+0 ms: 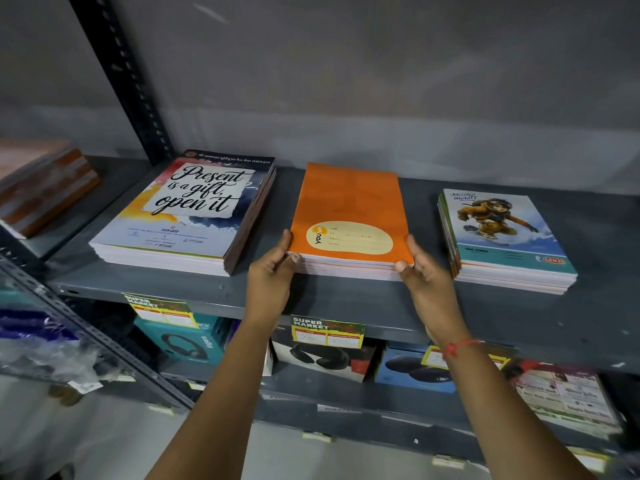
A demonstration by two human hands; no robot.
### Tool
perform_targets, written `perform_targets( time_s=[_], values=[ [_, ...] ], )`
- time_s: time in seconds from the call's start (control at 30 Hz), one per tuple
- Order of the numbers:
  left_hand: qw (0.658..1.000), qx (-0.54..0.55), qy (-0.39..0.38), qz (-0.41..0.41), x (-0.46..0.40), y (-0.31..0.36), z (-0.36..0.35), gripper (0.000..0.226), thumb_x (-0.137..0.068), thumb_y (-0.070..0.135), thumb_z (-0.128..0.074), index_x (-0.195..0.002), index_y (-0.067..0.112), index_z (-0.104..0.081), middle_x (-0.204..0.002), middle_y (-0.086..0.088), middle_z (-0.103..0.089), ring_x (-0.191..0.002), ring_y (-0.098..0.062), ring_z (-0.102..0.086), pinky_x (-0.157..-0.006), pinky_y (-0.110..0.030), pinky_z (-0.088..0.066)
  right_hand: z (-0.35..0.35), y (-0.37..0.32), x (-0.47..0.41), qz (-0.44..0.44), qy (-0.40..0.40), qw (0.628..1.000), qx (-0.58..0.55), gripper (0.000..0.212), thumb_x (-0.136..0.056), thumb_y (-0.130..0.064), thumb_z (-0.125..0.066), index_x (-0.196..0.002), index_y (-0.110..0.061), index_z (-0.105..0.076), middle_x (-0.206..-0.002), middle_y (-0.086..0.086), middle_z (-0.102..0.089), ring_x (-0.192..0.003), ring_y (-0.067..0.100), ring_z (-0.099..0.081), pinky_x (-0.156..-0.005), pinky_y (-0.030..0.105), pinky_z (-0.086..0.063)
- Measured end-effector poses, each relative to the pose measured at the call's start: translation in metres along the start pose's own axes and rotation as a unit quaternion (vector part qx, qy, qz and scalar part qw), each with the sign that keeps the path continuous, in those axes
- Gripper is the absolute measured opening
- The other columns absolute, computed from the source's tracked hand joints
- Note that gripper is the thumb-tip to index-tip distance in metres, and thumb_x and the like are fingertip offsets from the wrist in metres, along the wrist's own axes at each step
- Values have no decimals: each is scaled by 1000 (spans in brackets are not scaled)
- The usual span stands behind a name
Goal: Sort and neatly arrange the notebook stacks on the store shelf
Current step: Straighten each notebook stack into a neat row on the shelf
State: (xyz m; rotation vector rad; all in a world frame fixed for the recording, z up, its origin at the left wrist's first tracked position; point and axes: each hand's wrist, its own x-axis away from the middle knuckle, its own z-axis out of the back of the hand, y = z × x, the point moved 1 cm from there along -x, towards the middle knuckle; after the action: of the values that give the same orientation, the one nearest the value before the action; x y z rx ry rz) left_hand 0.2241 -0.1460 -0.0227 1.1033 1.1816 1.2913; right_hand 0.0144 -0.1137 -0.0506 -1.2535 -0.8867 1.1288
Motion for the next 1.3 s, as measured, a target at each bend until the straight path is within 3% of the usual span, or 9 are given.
perform_targets(
  time_s=[0.13, 0.23, 0.47, 0.63, 0.77, 0.93, 1.1, 1.2, 1.3],
  values=[
    [1000, 5, 1, -4, 0, -2, -1, 49, -90, 7, -51, -138, 15, -40, -134, 4, -51, -122, -9, -46, -104, -22, -37, 0, 1, 0, 2, 5, 1000, 3, 59, -92, -20, -52, -145, -19, -27, -142, -4, -47, -125, 5, -46, -96, 7, -38],
    [1000, 4, 0, -1, 0, 0, 0, 48, -90, 7, -52, -137, 15, -42, -120, 9, -54, -110, -6, -50, -86, -8, -44, -2, 1, 2, -3, 11, 1000, -2, 61, -91, -15, -54, -145, -19, -26, -144, -1, -46, -128, 9, -46, -108, 23, -35],
    [999, 21, 28, 14, -3, 2, -2, 45, -88, 6, -55, -133, 11, -47, -113, 7, -56, -98, -5, -53, -94, -20, -40, -3, 1, 1, -9, 24, 999, 30, 58, -91, -19, -54, -144, -19, -29, -144, 0, -47, -128, 12, -47, -111, 30, -35],
    [998, 26, 51, 11, -7, -4, -3, 43, -86, 5, -58, -129, 8, -52, -112, 6, -59, -85, 6, -54, -72, -2, -48, -3, 3, 0, -6, 32, 998, 59, 57, -91, -22, -53, -143, -21, -31, -145, 1, -46, -130, 13, -45, -111, 31, -36],
    [996, 44, 70, 16, -11, -6, -4, 42, -84, 5, -60, -126, 6, -54, -114, 2, -60, -102, -11, -57, -92, -22, -46, -5, 2, 1, 1, 53, 994, 92, 53, -93, -23, -50, -143, -23, -32, -130, 11, -60, -111, 17, -56, -106, 41, -41],
    [997, 33, 72, -1, -14, -12, -3, 42, -85, 5, -60, -126, 8, -55, -110, 6, -61, -85, 8, -56, -72, -1, -48, -5, 0, 2, 4, 59, 992, 113, 52, -93, -24, -49, -143, -24, -32, -122, 10, -63, -100, 10, -51, -102, 36, -42],
    [997, 37, 74, -5, -14, -16, -4, 41, -84, 5, -61, -125, 8, -55, -109, 8, -60, -83, 11, -53, -67, 3, -47, -3, -1, 1, 7, 69, 991, 114, 51, -93, -23, -50, -141, -24, -35, -122, 9, -63, -102, 10, -52, -102, 33, -41],
    [998, 35, 57, 4, -21, -4, -6, 41, -84, 7, -62, -125, 10, -56, -111, 7, -61, -83, 11, -53, -70, -1, -47, 0, -7, -2, 10, 92, 988, 125, 50, -93, -23, -49, -141, -24, -35, -126, 10, -62, -103, 10, -52, -98, 27, -39],
    [998, 36, 53, 9, -15, -4, -4, 42, -84, 7, -61, -126, 9, -55, -114, 5, -60, -85, 4, -55, -89, -14, -44, -3, -7, 1, 3, 78, 991, 109, 49, -93, -25, -49, -141, -23, -36, -128, 12, -61, -103, 10, -52, -98, 28, -40]
  ],
)
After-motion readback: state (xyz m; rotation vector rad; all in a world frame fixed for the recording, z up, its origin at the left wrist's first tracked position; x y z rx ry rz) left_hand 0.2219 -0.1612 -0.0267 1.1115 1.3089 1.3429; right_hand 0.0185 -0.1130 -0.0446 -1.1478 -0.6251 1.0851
